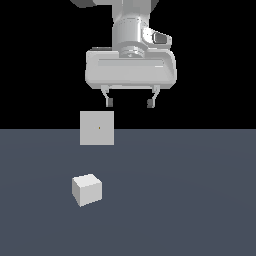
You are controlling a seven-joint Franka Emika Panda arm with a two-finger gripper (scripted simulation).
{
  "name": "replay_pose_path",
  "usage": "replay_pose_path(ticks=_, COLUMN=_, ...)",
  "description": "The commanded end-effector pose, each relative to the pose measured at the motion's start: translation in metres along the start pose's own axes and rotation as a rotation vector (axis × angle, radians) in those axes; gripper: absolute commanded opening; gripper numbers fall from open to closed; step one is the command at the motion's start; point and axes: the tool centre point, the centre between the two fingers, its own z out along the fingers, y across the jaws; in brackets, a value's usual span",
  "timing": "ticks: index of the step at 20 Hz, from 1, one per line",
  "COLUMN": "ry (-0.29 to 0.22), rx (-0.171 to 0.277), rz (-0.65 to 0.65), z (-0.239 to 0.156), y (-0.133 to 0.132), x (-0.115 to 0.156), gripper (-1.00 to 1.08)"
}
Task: Plug the charger into the wall socket.
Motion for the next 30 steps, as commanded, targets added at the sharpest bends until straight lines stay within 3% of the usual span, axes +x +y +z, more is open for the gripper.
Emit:
replay_pose_path(ticks=1, ry=0.000, rx=0.000, rz=0.000, z=0.000, y=0.000, x=0.000, gripper=1.00)
replay_pose_path(ticks=11, ry=0.007, rx=-0.001, rz=-0.101, z=0.015, y=-0.015, x=-0.014, gripper=1.00)
replay_pose_path(ticks=22, ry=0.029, rx=-0.004, rz=-0.415, z=0.062, y=-0.052, x=-0.065, gripper=1.00)
replay_pose_path(ticks=30, ry=0.040, rx=-0.006, rz=-0.582, z=0.089, y=-0.064, x=-0.095, gripper=1.00)
